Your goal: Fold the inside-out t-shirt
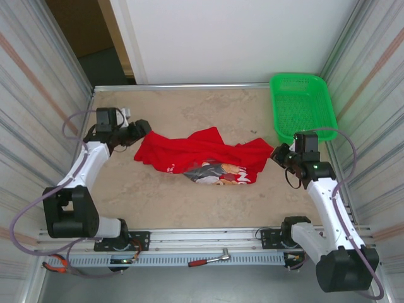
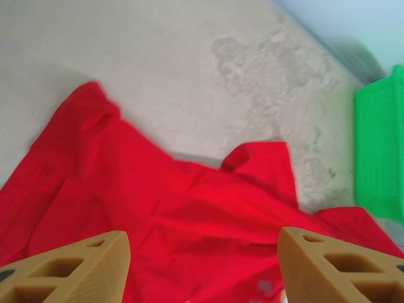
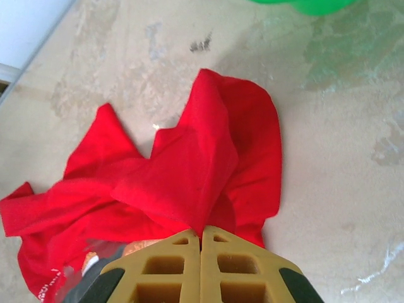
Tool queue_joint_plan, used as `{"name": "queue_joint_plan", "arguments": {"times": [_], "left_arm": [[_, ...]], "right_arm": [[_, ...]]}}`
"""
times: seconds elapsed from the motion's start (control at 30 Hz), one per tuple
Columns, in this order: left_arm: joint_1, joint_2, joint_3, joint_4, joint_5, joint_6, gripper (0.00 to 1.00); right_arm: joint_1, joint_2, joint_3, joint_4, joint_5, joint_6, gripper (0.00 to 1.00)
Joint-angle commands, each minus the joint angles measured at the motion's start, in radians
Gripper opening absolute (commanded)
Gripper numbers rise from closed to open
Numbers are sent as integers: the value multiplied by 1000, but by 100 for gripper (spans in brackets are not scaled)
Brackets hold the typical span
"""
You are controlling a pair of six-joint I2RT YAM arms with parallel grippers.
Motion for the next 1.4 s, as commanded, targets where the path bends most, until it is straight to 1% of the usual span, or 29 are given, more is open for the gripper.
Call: {"name": "queue_joint_plan", "arguments": {"times": [0.0, 0.07, 0.13, 0.23, 0.43, 0.8, 0.83, 0.87, 0.97, 1.0, 1.1, 1.2, 1.3, 1.37], "left_arm": [[25, 21, -79, 34, -58, -29, 62], [44, 67, -93, 72, -40, -41, 59], [53, 126, -78, 89, -32, -22, 55], [54, 197, -51, 123, -23, 12, 53], [54, 309, 0, 168, -19, 73, 54], [45, 447, 54, 242, 1, 56, 52], [44, 453, 56, 247, 2, 56, 50], [42, 463, 59, 256, 10, 55, 42], [42, 479, 82, 262, 23, 52, 7], [42, 477, 95, 257, 25, 53, 0], [46, 421, 156, 213, 21, 65, 0], [64, 321, 241, 163, 30, 36, 0], [79, 202, 358, 153, 42, -45, 0], [83, 133, 467, 150, 31, -96, 0]], "right_arm": [[-7, 1, 0, -47, -2, -19, 0], [-8, 10, -3, -42, -3, -19, 0], [-7, 16, -6, -35, -5, -19, 0], [-7, 19, -10, -28, -6, -16, 0], [-7, 21, -23, -18, -15, -8, 0], [-8, 22, 8, -32, -15, -7, 0], [-7, 21, 12, -33, -17, -7, 0], [-8, 22, 17, -34, -18, -8, 0], [-8, 34, 46, -30, -23, -6, 0], [-8, 40, 63, -29, -24, -8, 0], [-14, 75, 155, -27, -44, -8, 0], [-32, 151, 321, -24, -86, -9, 0], [-67, 237, 555, -26, -145, 0, 0], [-119, 293, 735, -23, -195, 31, 0]]}}
